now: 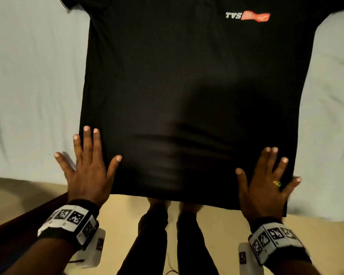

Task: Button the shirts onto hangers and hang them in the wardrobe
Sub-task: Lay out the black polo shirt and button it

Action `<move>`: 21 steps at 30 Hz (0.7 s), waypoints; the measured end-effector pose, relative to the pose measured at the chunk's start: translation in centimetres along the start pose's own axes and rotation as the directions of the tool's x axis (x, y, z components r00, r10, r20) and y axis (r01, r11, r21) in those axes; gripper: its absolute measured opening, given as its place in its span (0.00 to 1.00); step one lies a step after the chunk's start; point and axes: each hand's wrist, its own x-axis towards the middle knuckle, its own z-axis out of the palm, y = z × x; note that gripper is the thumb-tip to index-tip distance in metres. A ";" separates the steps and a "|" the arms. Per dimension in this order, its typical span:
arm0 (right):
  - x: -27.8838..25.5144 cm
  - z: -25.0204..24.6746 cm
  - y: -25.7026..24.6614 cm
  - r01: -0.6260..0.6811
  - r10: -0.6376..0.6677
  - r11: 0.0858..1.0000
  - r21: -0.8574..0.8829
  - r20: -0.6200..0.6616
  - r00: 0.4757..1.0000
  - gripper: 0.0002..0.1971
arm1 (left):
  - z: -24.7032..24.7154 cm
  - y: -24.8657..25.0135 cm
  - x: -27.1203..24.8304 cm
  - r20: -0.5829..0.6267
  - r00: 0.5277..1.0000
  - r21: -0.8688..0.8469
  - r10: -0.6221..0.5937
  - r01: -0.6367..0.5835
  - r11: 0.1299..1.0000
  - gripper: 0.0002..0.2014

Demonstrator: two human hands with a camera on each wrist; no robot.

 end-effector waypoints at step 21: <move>10.5 -4.7 -2.7 0.143 -0.141 0.989 -0.031 0.044 0.989 0.39 | -4.4 2.4 12.9 -0.107 0.913 0.092 0.393 -0.384 0.919 0.37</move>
